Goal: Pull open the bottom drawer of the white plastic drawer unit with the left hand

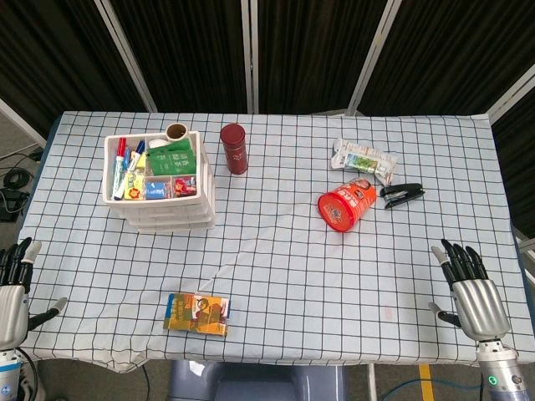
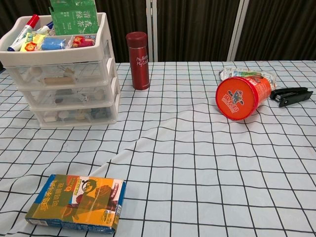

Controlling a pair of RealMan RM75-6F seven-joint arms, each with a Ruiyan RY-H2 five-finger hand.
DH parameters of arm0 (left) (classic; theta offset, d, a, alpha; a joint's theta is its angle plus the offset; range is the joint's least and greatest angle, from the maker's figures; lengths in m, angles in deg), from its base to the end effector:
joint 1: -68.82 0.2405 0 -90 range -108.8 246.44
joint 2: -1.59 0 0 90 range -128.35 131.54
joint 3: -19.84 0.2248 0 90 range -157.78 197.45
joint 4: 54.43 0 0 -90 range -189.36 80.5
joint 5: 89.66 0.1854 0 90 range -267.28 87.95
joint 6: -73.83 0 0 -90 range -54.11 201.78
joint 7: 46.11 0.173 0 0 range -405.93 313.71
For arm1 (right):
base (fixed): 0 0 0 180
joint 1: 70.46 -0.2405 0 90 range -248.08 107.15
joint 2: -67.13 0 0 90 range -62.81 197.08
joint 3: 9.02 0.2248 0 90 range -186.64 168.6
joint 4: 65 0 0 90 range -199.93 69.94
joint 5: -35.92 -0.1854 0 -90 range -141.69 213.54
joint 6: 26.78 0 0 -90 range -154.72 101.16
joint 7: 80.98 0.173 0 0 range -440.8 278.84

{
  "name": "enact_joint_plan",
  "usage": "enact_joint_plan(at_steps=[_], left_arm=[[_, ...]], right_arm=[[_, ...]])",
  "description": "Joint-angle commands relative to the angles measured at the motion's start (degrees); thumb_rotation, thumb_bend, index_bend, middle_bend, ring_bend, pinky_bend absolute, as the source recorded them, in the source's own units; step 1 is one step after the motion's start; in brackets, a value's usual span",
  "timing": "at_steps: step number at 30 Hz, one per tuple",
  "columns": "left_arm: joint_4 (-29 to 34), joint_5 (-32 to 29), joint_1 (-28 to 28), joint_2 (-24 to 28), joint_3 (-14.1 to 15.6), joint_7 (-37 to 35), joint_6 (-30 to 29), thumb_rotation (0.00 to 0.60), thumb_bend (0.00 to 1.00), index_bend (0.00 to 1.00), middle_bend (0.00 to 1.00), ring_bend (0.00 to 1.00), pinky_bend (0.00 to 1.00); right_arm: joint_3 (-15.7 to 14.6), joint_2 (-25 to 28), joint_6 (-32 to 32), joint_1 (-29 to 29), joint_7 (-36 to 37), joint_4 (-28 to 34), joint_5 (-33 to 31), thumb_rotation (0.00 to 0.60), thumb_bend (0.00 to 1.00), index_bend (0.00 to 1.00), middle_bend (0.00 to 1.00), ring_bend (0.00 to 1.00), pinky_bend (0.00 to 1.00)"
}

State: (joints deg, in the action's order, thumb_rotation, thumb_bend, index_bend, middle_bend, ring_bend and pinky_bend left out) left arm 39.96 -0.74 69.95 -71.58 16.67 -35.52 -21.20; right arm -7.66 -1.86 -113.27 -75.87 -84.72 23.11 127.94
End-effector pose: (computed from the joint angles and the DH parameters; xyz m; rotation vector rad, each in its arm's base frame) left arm -0.2557 0.1764 0.1494 -1.2495 -0.8281 -0.9512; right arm -0.2611 -0.2027 0.1421 1.4962 -0.8108 0.9267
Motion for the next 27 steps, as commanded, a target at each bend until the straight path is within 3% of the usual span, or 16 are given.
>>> enact_joint_plan(at_steps=[1,14,27], left_arm=[[-0.01,-0.02,-0.04,-0.05,0.09,0.24,0.19,0.6,0.05,0.0,0.0,0.0,0.0],[-0.05,0.72,-0.13,-0.61,0.69,1.45,0.49,0.6,0.05,0.0,0.0,0.0,0.0],[-0.48,0.69,-0.65,-1.16,0.82,1.4,1.53,0.6,0.05,0.0,0.0,0.0,0.0]], right_arm=[[0.09,-0.12,-0.45,0.04,0.21,-0.19,0.32,0.6,0.03,0.0,0.0,0.0,0.0],[0.92,-0.48,-4.5,0.89,2.91,-1.13,1.79,0.6,0.03,0.0,0.0,0.0,0.0],[1.64,-0.48,-4.32,1.07,2.75,-0.88,0.29,0.6,0.03,0.0,0.0,0.0,0.0]])
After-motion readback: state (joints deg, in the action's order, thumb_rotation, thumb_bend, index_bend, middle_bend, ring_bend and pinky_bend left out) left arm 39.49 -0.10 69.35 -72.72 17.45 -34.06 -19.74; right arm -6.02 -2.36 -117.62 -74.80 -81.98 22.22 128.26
